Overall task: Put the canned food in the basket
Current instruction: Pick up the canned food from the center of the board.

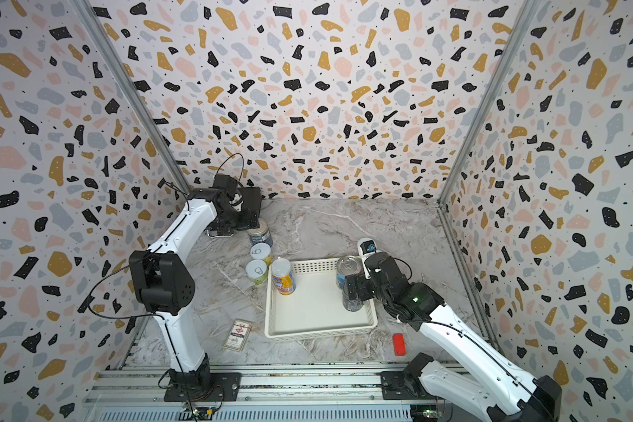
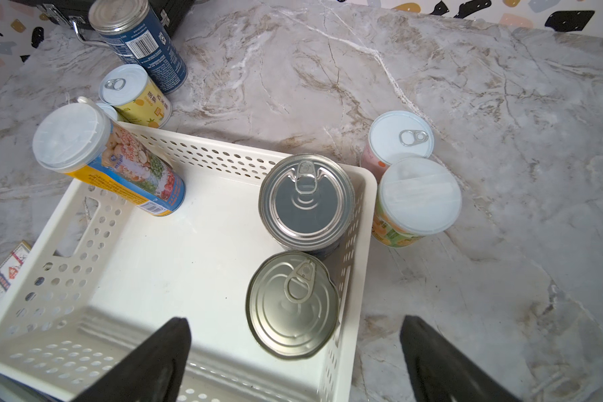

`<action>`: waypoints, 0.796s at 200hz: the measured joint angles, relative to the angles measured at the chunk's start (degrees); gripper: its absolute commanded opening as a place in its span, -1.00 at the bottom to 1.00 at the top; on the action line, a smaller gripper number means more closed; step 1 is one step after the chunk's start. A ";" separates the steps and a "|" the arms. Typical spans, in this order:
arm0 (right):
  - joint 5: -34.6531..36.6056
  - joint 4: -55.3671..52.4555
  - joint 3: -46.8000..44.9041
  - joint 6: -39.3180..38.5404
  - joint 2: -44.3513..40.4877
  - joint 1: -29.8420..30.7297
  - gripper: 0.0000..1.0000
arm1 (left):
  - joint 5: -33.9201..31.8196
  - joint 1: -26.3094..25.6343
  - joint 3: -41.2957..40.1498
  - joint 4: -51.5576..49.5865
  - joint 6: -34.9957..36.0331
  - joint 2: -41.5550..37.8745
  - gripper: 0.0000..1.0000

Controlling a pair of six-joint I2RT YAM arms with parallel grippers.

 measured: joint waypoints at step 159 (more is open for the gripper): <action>-1.25 -0.20 0.00 0.17 0.00 0.00 1.00 | -4.55 -2.97 17.25 -9.92 2.97 15.56 0.99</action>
